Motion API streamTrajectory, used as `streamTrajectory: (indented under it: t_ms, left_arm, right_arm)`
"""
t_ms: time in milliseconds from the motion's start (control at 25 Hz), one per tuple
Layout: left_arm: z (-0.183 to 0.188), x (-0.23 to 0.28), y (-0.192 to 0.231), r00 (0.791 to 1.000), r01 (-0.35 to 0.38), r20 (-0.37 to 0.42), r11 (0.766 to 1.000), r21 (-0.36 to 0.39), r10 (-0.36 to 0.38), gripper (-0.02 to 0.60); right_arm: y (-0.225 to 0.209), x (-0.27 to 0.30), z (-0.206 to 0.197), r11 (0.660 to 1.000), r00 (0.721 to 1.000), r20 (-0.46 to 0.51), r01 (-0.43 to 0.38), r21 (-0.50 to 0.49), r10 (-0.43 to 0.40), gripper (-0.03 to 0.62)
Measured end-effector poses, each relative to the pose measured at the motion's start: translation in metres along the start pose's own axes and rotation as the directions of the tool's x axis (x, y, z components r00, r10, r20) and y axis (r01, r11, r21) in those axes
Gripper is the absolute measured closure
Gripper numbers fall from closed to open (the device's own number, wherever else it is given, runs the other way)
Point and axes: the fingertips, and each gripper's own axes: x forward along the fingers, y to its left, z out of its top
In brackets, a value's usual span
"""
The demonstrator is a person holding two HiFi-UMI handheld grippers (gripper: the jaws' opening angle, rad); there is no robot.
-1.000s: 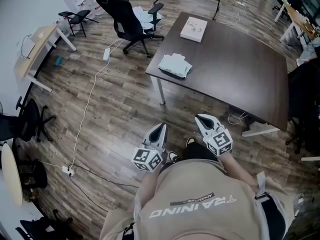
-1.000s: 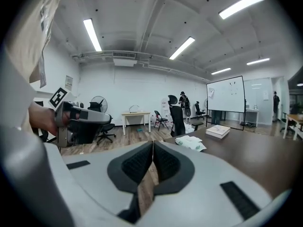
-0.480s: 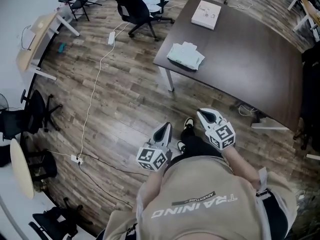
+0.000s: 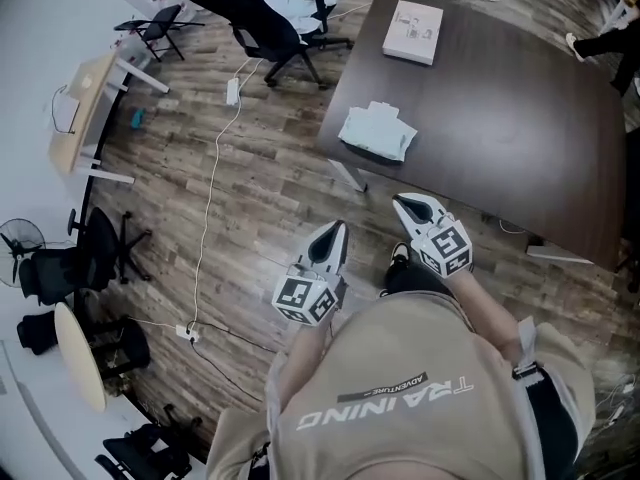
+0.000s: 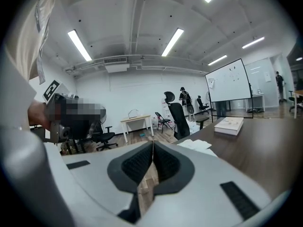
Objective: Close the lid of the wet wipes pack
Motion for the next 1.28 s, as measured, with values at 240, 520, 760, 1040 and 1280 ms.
streamTrajectory:
  t_ms: [240,520,760,1040,1280]
  left_arm:
    - [0.022,0.012,0.034,0.998,-0.07,0.008,0.998,0.01,0.07,0.572]
    - [0.007,0.038,0.051,0.996,-0.069,-0.06,0.997,-0.031,0.067,0.572]
    - [0.027,0.082,0.061,0.998,0.017,-0.063,1.0,-0.003,-0.017,0.572]
    - [0.031,0.115,0.092,0.991,0.092,-0.091,0.995,-0.028,-0.094,0.572]
    - [0.052,0.121,0.14,0.985,0.136,-0.102,0.991,-0.019,-0.137,0.572]
  right_arm:
    - [-0.036,0.014,0.008,1.0,1.0,0.017,0.008,0.004,-0.009,0.58]
    - [-0.059,0.008,-0.003,0.995,0.998,0.003,0.07,0.066,-0.07,0.58]
    - [-0.084,0.0,-0.012,0.985,0.989,-0.026,0.146,0.095,-0.144,0.58]
    - [-0.099,0.022,-0.015,0.96,0.971,-0.064,0.238,0.15,-0.231,0.58]
    - [-0.096,0.078,0.026,0.959,0.967,-0.043,0.256,0.126,-0.252,0.58]
